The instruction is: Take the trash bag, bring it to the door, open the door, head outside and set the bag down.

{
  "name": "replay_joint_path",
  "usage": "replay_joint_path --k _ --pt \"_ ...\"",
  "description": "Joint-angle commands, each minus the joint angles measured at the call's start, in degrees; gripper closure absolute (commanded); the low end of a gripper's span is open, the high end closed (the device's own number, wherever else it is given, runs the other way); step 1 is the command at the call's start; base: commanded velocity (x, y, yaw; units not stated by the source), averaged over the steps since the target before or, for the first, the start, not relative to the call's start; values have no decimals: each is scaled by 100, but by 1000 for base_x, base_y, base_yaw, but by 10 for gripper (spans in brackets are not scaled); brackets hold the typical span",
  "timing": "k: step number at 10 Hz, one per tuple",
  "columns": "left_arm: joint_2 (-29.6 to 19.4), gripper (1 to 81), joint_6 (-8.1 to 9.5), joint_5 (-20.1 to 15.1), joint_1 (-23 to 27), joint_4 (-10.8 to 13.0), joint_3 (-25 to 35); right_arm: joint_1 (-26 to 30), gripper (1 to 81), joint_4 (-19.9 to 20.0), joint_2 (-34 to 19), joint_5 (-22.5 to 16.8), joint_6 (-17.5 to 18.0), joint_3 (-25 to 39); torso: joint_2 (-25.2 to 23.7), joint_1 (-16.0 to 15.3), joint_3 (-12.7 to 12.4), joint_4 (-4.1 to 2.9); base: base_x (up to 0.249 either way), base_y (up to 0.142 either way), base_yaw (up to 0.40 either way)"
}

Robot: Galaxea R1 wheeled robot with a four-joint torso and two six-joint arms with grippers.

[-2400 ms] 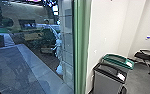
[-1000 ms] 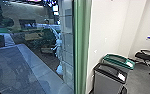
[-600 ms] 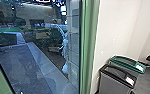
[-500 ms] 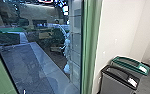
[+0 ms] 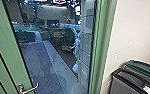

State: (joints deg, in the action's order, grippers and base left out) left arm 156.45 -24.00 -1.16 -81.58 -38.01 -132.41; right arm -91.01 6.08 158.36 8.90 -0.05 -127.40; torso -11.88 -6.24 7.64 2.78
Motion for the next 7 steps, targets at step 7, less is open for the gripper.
replay_joint_path --k 7 --pt "-404 811 -17 -69 138 -22 646 140 10 -133 -223 -327 -21 332 0 0 0 0 0 0 278"
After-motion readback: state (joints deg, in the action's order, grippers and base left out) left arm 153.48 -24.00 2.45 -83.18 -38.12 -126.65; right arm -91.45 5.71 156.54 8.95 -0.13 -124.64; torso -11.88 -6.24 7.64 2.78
